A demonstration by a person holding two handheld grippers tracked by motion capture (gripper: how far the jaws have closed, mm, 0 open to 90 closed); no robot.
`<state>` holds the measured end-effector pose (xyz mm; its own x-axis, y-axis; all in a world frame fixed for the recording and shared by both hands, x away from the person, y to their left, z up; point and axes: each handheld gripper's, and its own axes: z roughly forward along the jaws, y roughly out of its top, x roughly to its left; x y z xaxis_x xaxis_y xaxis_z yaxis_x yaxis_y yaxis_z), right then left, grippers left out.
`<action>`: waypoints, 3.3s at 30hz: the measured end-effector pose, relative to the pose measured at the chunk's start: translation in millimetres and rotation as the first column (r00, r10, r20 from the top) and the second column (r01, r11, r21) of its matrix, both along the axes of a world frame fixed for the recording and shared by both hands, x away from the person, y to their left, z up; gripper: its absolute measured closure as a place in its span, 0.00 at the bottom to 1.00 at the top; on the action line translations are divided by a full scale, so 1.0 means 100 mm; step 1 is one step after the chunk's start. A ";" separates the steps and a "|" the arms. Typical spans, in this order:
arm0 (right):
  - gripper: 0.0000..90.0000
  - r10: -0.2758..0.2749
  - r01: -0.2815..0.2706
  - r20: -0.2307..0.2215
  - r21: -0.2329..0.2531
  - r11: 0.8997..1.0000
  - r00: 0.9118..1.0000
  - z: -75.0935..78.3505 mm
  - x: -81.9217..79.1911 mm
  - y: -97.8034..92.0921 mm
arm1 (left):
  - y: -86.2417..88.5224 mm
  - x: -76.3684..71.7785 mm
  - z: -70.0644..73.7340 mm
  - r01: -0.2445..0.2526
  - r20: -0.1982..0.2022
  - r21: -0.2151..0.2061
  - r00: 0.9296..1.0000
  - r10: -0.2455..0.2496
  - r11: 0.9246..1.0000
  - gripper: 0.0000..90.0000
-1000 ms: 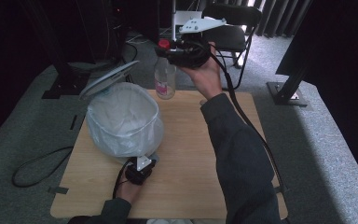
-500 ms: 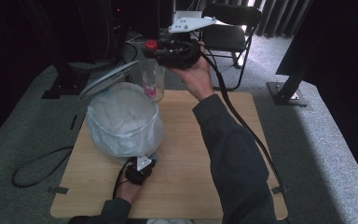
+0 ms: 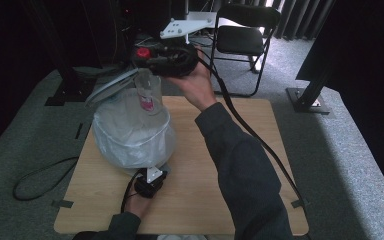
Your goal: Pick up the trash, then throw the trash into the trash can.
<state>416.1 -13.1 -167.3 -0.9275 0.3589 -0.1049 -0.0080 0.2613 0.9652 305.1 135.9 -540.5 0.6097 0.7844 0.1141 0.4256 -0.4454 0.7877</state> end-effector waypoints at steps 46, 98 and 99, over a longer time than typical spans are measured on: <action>0.69 0.070 -0.071 -0.050 -0.020 0.997 0.996 -0.51 -0.08 0.09 | -0.01 0.00 0.00 -0.003 0.000 -0.002 1.000 0.003 1.000 1.00; 0.48 -0.015 0.001 -0.100 -0.135 0.991 0.995 -1.27 0.08 0.16 | -0.01 0.00 0.00 -0.001 -0.001 0.001 1.000 0.001 1.000 1.00; 0.48 -0.027 0.015 -0.091 -0.126 0.992 0.995 -1.27 0.08 0.10 | -0.01 0.00 0.00 -0.001 -0.001 0.002 1.000 0.001 1.000 1.00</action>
